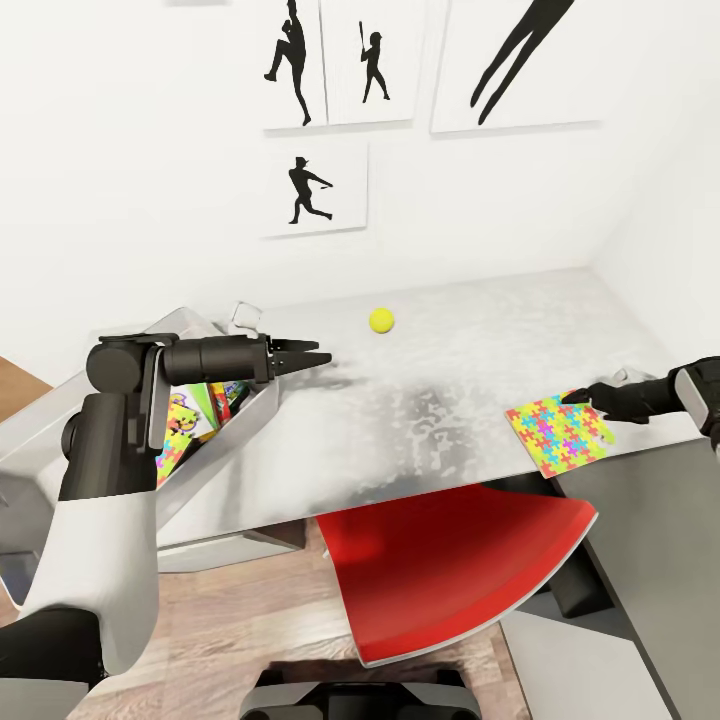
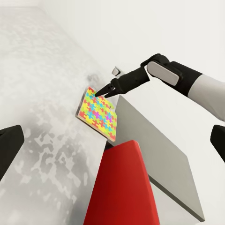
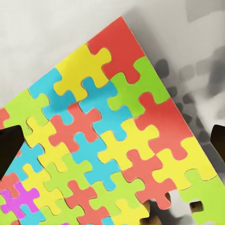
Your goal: Put all the toys in the child's room - the three board games (two on the bed and one on the table), the two jigsaw puzzles on the table, and the tennis ball on the table - inside the toy box on the table in the child's room.
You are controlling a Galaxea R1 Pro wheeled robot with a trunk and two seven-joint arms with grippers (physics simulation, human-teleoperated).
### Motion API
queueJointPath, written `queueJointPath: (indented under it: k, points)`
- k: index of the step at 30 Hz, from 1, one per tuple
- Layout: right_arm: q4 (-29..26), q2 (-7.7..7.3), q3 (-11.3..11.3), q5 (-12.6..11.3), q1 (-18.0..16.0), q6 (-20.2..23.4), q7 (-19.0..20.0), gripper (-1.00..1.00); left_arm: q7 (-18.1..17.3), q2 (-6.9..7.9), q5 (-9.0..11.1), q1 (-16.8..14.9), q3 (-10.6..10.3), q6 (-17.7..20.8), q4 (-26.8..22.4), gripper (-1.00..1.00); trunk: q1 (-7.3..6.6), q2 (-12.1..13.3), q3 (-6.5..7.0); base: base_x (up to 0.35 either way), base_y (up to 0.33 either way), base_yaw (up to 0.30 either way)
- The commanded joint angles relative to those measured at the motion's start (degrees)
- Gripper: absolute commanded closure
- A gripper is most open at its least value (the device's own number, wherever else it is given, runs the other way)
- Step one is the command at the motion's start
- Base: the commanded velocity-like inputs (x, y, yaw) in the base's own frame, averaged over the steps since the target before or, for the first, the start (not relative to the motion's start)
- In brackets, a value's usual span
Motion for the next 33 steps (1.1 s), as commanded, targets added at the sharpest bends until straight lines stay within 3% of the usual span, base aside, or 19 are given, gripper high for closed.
queueJointPath:
  k: [1, 33]
  points:
    - [0.0, 0.05, -0.3, 0.1, 0.0, 0.3, 0.2, -1.0, -0.6, -0.03, -0.6, -0.1, 0.1, 0.6, 0.0, -1.0, 0.03, -0.1, -0.08, 0.0, 0.0, 0.0]
    - [0.0, 0.09, 0.6, 0.2, 0.0, 0.3, 0.1, -1.0, -0.6, -0.02, -0.6, -0.1, 0.1, 0.6, 0.0, -1.0, 0.03, -0.1, -0.08, -0.003, 0.005, 0.0]
